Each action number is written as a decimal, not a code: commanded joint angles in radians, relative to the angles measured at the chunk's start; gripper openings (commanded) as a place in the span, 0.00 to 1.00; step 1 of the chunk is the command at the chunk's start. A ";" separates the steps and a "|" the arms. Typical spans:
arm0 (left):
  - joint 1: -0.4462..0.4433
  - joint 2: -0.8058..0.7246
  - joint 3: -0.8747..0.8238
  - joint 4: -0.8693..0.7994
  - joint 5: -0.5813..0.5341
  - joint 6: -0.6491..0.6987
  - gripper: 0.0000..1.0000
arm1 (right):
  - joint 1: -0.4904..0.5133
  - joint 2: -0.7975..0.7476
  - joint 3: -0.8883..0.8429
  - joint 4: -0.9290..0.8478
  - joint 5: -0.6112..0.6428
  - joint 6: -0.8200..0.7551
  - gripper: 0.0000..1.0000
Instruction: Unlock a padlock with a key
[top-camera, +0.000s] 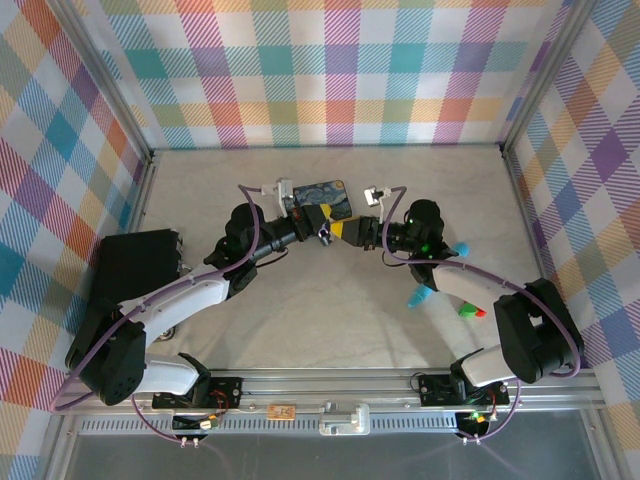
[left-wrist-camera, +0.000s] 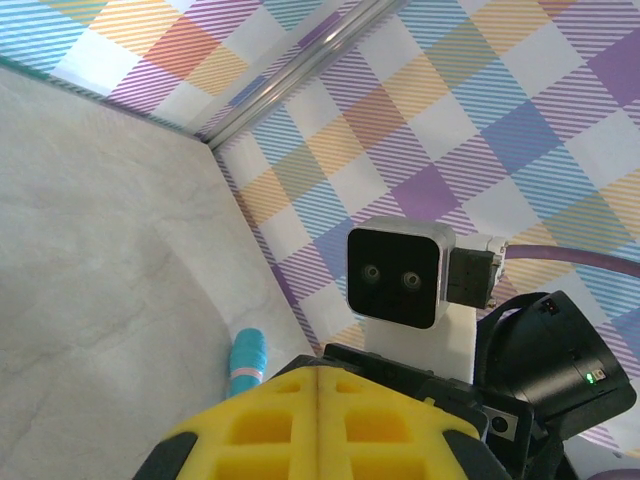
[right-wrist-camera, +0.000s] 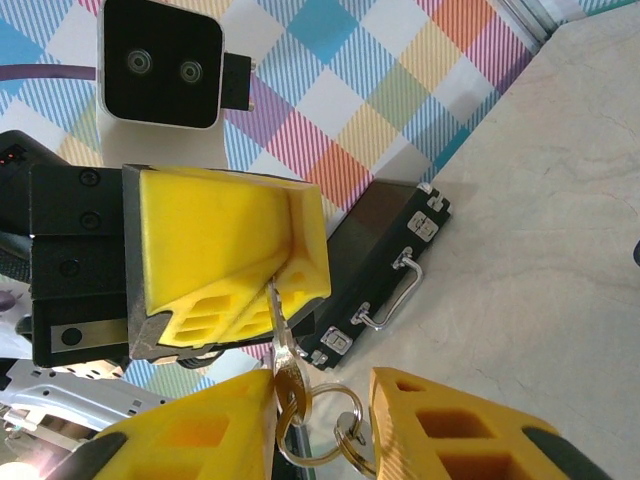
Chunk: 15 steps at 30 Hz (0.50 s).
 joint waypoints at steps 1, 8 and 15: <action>-0.011 -0.014 -0.010 0.071 0.001 -0.015 0.00 | 0.008 0.010 -0.003 0.057 -0.006 0.008 0.29; -0.019 -0.011 -0.022 0.090 -0.004 -0.030 0.00 | 0.009 0.023 0.004 0.079 0.001 0.018 0.24; -0.021 -0.019 -0.029 0.088 -0.013 -0.031 0.00 | 0.008 0.020 0.001 0.072 0.001 0.007 0.00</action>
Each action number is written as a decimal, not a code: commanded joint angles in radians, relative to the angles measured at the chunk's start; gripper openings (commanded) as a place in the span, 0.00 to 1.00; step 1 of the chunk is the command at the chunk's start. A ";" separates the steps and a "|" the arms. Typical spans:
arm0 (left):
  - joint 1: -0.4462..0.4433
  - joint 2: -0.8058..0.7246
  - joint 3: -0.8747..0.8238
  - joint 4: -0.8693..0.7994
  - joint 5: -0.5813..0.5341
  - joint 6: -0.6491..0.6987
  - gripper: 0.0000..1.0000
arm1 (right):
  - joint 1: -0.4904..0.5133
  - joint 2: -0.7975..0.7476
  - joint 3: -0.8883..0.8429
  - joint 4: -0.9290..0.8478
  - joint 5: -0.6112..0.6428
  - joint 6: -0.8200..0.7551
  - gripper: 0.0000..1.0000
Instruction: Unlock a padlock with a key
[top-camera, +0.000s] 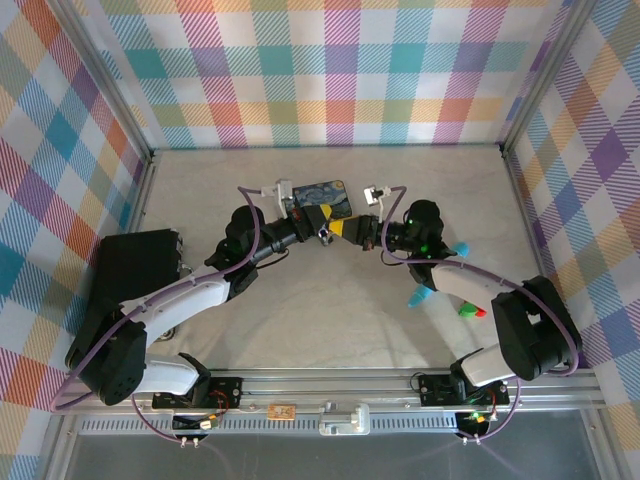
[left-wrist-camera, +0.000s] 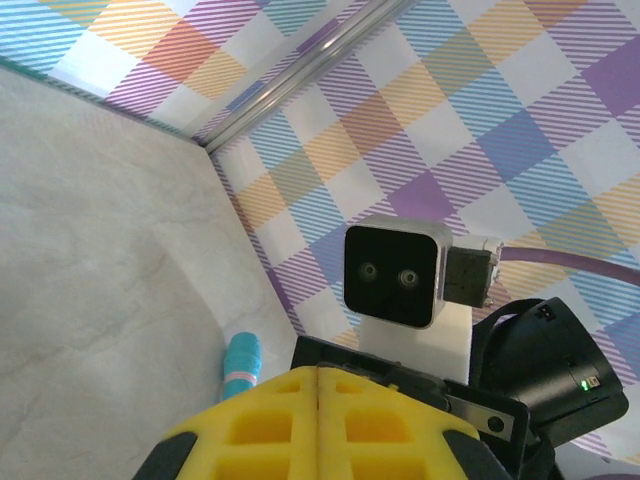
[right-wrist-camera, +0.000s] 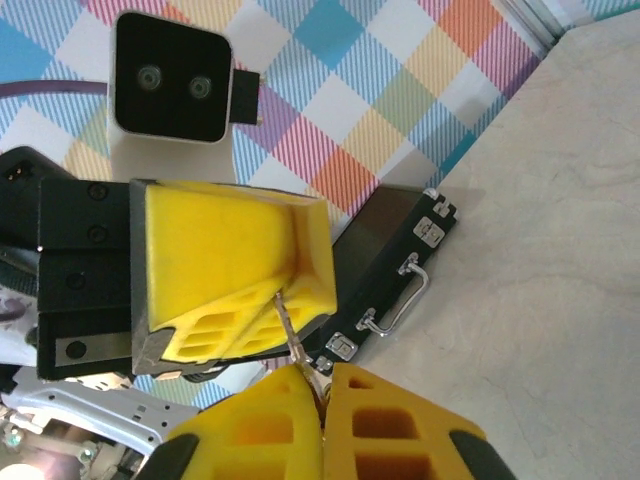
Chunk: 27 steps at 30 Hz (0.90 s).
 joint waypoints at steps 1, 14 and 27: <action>-0.012 -0.021 -0.015 0.057 -0.002 -0.010 0.00 | 0.005 0.001 0.001 0.015 0.002 -0.023 0.00; 0.013 -0.077 -0.041 -0.244 -0.253 0.106 0.64 | -0.035 -0.116 0.027 -0.543 0.119 -0.311 0.00; -0.077 0.360 0.134 -0.426 -0.495 0.132 0.63 | -0.134 -0.177 -0.026 -0.820 0.247 -0.398 0.00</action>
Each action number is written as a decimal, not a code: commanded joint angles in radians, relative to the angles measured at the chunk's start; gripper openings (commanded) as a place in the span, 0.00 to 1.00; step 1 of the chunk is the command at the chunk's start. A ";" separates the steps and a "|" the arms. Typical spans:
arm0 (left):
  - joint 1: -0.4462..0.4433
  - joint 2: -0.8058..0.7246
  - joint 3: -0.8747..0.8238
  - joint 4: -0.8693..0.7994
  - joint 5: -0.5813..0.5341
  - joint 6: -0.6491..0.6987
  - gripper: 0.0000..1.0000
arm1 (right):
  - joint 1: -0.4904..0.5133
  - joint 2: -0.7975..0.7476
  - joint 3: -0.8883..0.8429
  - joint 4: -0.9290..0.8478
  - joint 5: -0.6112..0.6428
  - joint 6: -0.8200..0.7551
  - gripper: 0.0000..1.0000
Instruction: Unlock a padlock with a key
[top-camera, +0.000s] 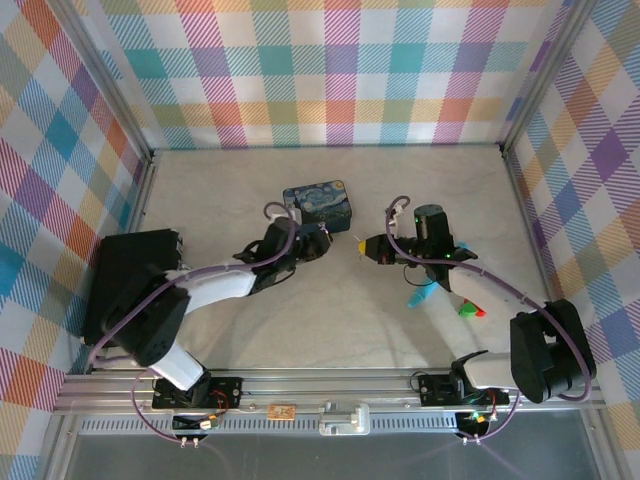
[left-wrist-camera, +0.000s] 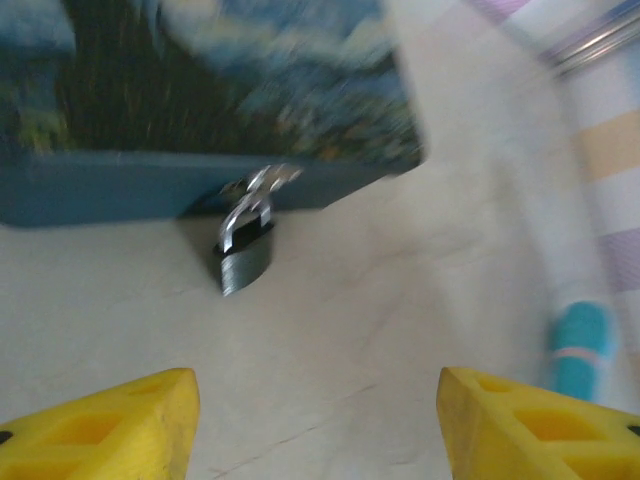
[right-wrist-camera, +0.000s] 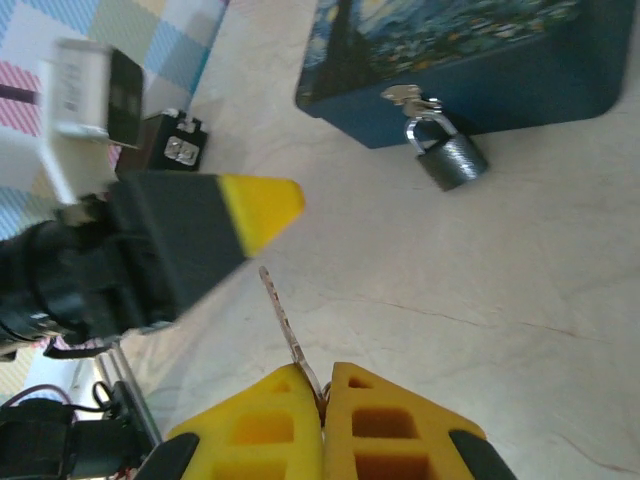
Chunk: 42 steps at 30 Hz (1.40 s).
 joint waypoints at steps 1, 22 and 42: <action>-0.027 0.093 0.105 -0.060 -0.118 0.032 0.64 | -0.022 -0.045 -0.017 -0.051 0.017 -0.040 0.00; -0.045 0.448 0.360 -0.087 -0.336 -0.015 0.51 | -0.066 -0.052 -0.026 -0.022 -0.021 -0.051 0.00; -0.028 0.418 0.320 -0.038 -0.194 -0.088 0.27 | -0.083 -0.051 -0.045 -0.007 -0.020 -0.046 0.00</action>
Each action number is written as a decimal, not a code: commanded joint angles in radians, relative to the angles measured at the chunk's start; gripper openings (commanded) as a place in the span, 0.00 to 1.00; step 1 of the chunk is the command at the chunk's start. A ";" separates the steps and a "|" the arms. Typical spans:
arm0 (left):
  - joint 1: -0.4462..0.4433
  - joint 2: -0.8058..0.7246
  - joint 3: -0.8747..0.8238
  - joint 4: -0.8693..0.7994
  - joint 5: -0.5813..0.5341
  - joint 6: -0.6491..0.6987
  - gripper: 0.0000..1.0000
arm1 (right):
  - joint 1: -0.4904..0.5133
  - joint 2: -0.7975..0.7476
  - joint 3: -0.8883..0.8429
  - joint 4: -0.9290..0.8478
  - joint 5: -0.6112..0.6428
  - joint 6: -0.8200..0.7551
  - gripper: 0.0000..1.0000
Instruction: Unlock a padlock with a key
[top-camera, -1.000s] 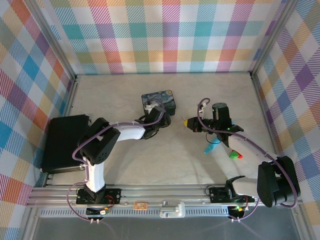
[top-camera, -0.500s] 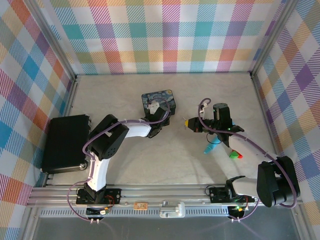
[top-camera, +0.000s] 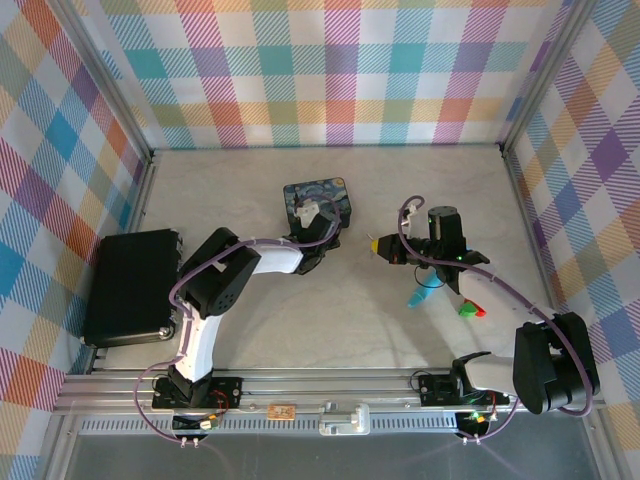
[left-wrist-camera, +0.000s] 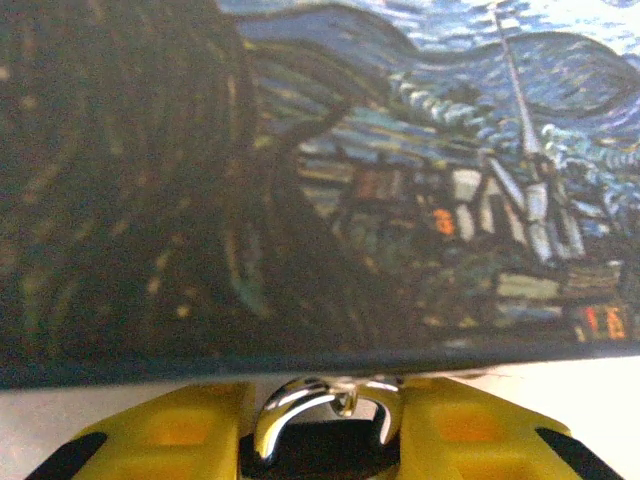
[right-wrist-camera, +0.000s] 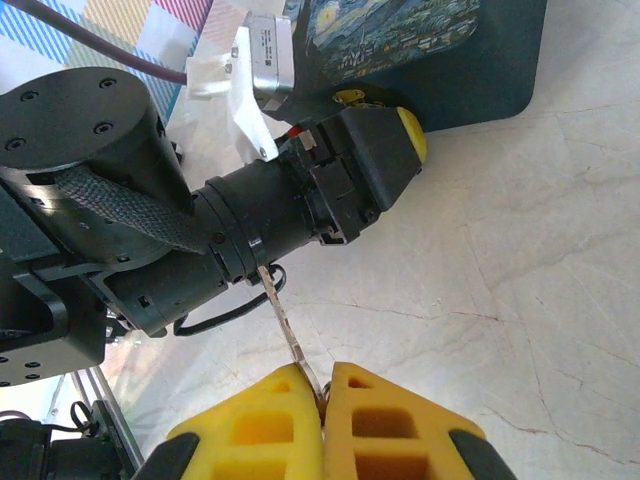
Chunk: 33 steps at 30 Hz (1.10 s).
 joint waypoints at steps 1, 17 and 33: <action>0.009 -0.042 -0.029 -0.034 0.142 -0.084 0.27 | -0.006 0.004 -0.021 0.030 -0.011 -0.013 0.00; 0.054 -0.166 -0.065 -0.151 0.337 -0.316 0.28 | -0.005 0.091 -0.086 0.155 -0.028 0.019 0.00; 0.052 -0.200 -0.155 -0.067 0.222 0.014 0.57 | -0.005 0.058 -0.077 0.109 -0.011 0.003 0.00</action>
